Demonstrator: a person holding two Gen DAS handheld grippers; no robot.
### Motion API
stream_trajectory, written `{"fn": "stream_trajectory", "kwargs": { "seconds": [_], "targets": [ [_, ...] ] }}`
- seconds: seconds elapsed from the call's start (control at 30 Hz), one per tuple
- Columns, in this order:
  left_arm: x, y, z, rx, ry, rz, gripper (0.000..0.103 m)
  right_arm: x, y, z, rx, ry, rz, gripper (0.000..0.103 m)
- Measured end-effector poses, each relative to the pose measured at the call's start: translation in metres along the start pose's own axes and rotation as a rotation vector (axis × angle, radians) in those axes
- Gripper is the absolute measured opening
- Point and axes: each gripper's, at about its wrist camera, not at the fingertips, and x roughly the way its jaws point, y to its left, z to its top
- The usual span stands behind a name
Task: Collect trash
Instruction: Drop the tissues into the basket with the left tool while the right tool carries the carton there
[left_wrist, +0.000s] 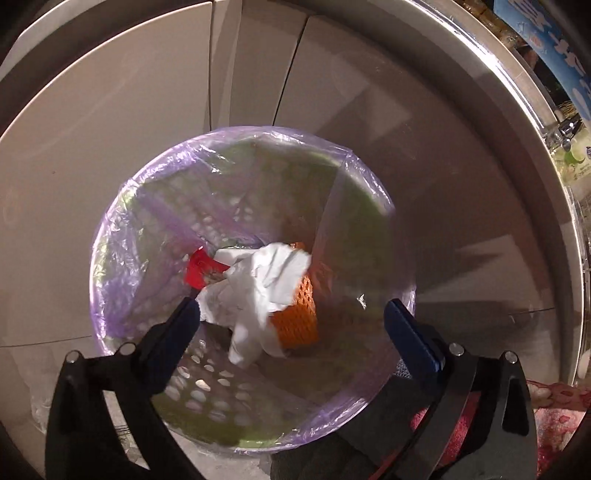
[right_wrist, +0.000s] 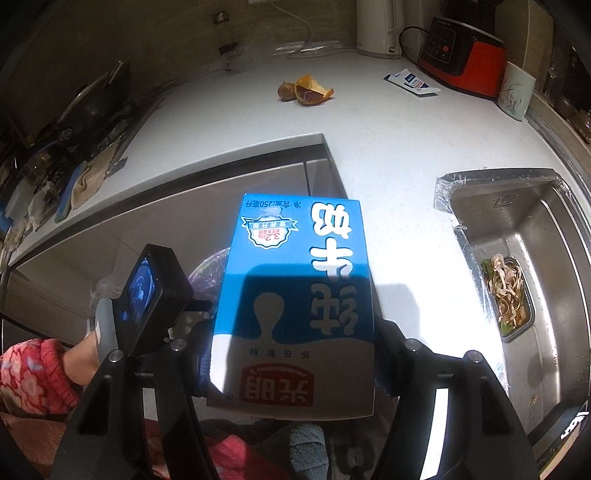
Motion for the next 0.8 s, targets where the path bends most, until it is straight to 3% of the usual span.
{"fn": "stream_trajectory", "kwargs": {
  "seconds": [0.1, 0.27, 0.53, 0.8],
  "targets": [
    [-0.008, -0.005, 0.001, 0.023, 0.002, 0.030, 0.096, 0.003, 0.003, -0.002, -0.007, 0.006, 0.002, 0.065],
    [-0.051, -0.003, 0.003, -0.012, -0.070, 0.059, 0.095, 0.023, 0.011, -0.005, -0.047, 0.036, 0.017, 0.066],
    [-0.135, -0.002, -0.017, -0.063, -0.202, 0.122, 0.095, 0.096, 0.041, -0.019, -0.175, 0.164, 0.056, 0.065],
    [-0.168, 0.004, -0.027, -0.123, -0.246, 0.195, 0.095, 0.153, 0.067, -0.036, -0.287, 0.264, 0.088, 0.066]
  ]
}}
